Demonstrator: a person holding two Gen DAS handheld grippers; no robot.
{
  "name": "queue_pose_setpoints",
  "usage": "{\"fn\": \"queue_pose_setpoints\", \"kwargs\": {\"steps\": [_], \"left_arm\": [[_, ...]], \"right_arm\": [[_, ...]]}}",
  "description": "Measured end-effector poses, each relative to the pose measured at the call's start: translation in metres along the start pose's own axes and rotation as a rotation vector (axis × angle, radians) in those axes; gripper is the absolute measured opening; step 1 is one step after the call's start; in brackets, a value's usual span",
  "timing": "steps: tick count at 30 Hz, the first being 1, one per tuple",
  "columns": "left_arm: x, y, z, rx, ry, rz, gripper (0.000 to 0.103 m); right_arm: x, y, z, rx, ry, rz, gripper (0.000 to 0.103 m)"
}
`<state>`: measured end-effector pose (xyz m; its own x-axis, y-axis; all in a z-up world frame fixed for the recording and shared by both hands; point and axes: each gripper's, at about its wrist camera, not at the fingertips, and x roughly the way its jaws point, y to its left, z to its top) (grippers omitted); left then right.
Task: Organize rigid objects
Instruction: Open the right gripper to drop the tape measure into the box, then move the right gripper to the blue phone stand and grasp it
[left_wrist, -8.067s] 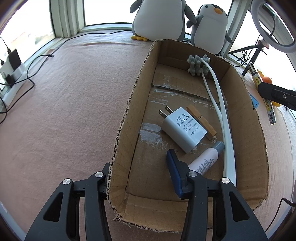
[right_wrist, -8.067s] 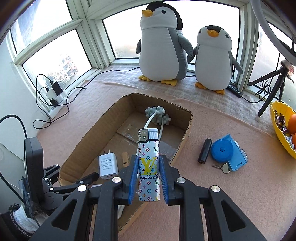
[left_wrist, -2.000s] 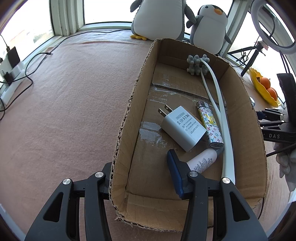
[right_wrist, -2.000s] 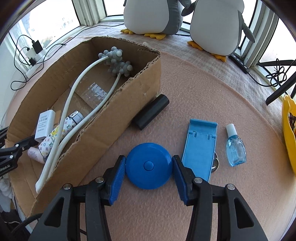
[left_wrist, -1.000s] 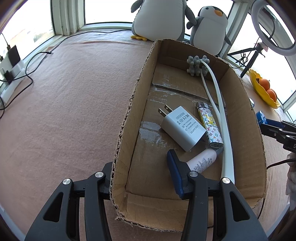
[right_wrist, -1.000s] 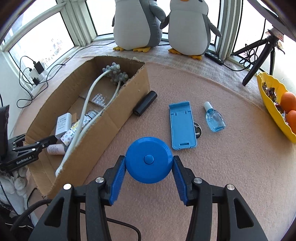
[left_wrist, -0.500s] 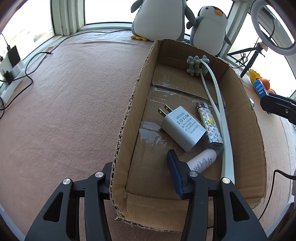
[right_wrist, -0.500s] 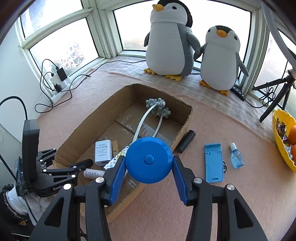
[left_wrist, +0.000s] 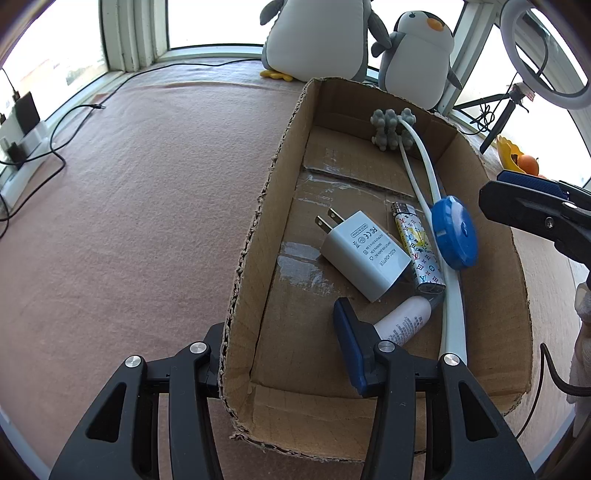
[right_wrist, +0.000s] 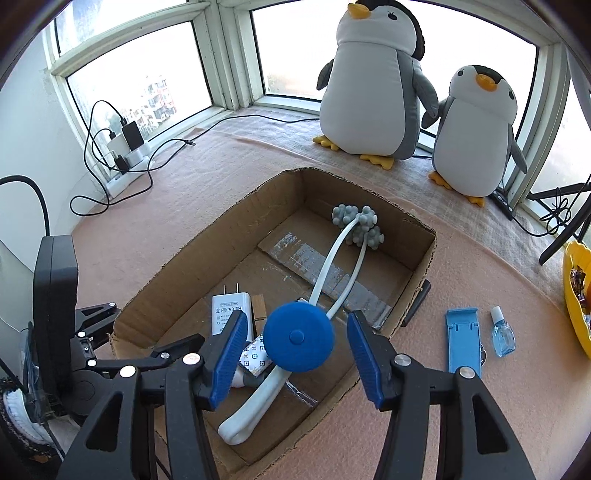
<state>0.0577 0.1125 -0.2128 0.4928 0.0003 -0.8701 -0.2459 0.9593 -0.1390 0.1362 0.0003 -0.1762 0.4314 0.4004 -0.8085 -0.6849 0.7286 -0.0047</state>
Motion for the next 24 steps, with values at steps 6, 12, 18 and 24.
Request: {"fn": "queue_pose_setpoints", "kwargs": {"steps": [6,12,18,24], "left_arm": [[0.0,-0.001,0.0,0.002,0.0,0.002,0.047],[0.0,-0.001,0.0,0.004,0.0,0.003,0.047],[0.0,-0.001,0.0,0.004,0.0,0.003,0.047],[0.0,-0.001,0.0,0.008,0.002,0.006,0.047]], "right_arm": [[-0.015,-0.015,0.001,0.066,-0.049,0.017,0.061],[-0.032,-0.041,-0.005,0.103,-0.053,0.023,0.061],[-0.044,-0.094,-0.016,0.179,-0.031,0.007,0.061],[-0.036,-0.147,-0.015,0.308,0.012,0.01,0.061]]}}
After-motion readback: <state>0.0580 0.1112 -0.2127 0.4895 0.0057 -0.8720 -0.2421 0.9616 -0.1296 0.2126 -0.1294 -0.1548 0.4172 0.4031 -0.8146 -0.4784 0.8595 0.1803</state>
